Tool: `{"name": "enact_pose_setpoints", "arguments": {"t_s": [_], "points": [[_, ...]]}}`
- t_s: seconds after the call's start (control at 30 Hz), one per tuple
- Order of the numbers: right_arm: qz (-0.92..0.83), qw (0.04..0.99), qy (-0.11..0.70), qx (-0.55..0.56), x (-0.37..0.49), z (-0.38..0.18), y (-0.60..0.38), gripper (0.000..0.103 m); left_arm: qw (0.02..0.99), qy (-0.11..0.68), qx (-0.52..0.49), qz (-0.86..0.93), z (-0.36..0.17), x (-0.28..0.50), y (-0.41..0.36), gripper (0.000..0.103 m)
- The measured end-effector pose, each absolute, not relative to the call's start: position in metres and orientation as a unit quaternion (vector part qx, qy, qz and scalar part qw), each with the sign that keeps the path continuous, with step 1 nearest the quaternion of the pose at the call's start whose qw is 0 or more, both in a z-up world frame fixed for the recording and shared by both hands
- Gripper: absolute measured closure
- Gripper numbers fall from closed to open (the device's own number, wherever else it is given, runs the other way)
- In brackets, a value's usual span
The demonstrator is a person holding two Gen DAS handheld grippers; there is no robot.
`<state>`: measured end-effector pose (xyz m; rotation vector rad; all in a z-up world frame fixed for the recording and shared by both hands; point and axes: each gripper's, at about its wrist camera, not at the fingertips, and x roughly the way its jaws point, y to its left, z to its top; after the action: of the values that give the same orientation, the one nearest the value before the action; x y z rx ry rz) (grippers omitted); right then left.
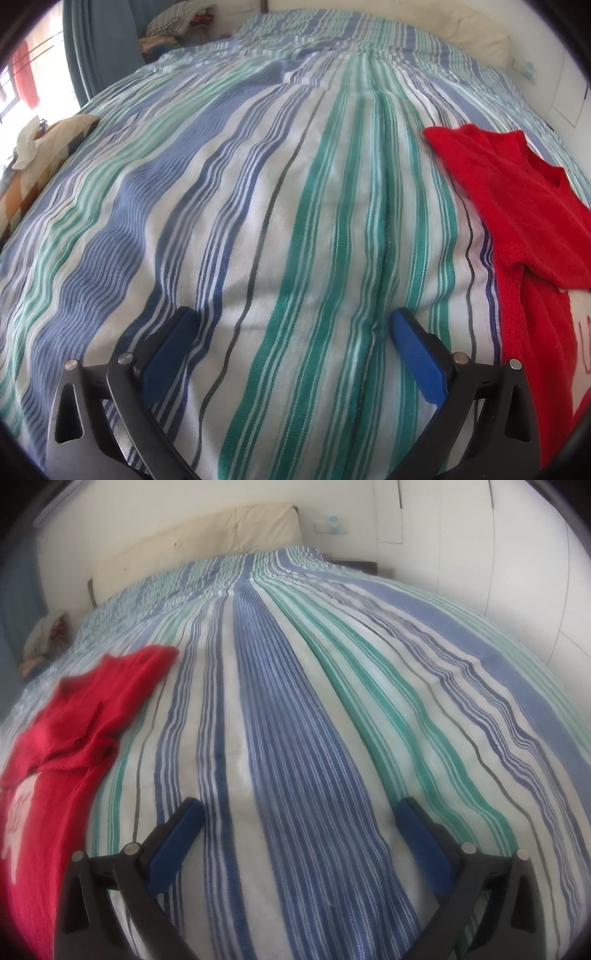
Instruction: Fold small clothes
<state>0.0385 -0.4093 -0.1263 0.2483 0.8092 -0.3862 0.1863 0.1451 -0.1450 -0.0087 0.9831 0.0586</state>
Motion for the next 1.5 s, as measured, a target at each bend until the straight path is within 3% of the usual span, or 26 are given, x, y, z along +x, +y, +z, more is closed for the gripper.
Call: {"name": "enact_pose_setpoints", "arguments": {"t_s": [1.5], "points": [[-0.187,0.894,0.391,0.119,0.0429,-0.1247,-0.4086,0.000,0.881,0.472,-0.004,0.029,-0.1449,0.1865,0.1451,0.000]]}}
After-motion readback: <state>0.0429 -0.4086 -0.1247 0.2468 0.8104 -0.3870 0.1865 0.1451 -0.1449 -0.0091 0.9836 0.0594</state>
